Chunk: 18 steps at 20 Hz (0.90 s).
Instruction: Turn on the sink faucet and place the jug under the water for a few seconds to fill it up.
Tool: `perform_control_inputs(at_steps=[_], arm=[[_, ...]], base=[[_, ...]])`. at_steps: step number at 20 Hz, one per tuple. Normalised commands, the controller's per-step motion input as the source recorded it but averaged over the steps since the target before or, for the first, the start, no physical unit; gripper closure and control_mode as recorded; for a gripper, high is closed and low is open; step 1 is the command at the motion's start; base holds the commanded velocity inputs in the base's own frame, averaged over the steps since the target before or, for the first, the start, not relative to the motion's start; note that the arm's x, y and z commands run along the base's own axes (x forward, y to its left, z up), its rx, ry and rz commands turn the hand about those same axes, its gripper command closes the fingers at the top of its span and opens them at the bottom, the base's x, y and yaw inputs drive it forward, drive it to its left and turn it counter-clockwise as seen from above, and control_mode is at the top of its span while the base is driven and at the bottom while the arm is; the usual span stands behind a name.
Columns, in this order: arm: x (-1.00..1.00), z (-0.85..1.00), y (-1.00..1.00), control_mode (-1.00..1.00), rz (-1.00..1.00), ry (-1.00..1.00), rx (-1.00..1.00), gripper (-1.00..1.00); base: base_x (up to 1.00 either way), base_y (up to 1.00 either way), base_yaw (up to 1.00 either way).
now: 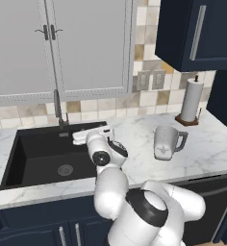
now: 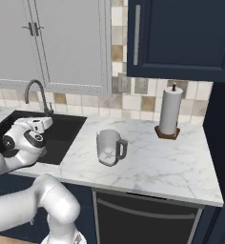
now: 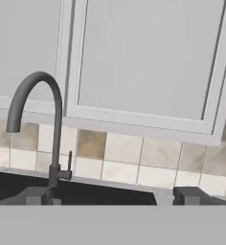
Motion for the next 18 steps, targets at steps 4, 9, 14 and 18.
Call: perform_control_inputs(at_steps=[4, 9, 14, 18], arm=[[0.36, 0.0, 0.17, -1.0, 0.0, -0.07, 0.0, -1.0], [0.42, 0.0, 0.15, -1.0, 0.0, -0.01, 0.0, -1.0], [0.46, 0.0, 0.14, -1.0, 0.0, 0.0, 0.01, -1.0], [0.53, 0.0, 0.27, -1.0, 0.0, 0.0, 0.0, -1.0]], base=[[0.0, 0.0, 0.0], [0.0, 0.0, 0.0], [0.0, 0.0, 0.0], [0.0, 0.0, 0.0]])
